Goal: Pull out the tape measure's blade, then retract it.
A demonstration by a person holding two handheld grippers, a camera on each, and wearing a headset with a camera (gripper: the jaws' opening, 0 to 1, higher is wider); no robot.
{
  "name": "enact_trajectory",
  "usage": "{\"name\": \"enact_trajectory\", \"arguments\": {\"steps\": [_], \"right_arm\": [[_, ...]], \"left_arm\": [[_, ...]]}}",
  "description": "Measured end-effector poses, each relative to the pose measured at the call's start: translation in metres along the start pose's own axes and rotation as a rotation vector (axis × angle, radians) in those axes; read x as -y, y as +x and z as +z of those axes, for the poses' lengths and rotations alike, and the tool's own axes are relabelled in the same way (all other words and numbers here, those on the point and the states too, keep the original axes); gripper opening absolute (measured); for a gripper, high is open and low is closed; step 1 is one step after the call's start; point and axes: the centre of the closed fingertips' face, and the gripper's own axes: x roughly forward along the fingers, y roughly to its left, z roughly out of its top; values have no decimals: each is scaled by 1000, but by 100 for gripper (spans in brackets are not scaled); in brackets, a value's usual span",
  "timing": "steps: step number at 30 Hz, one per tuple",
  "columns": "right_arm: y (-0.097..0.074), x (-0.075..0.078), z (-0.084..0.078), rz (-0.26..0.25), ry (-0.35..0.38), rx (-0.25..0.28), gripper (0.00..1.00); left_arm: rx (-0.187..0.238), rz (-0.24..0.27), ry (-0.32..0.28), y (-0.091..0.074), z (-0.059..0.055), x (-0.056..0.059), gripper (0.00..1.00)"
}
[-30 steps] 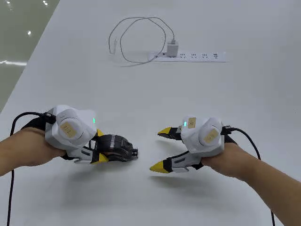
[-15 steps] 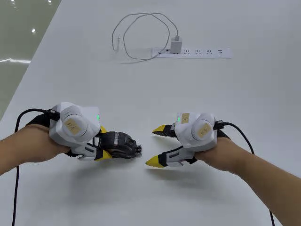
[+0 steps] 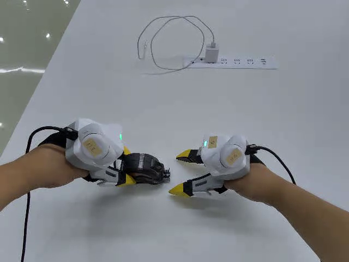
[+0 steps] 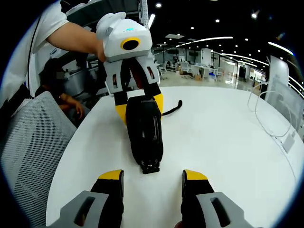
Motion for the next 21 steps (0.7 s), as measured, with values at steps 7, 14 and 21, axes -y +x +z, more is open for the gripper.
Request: {"name": "enact_trajectory", "arguments": {"steps": [7, 14, 21], "right_arm": [[4, 0, 3, 6, -11, 14, 40], [8, -1, 5, 19, -28, 25, 32], [12, -1, 8, 23, -39, 36, 23]], "left_arm": [[-1, 1, 0, 0, 0, 0, 27], [0, 0, 0, 1, -1, 0, 27], [1, -1, 0, 1, -1, 0, 27]]}}
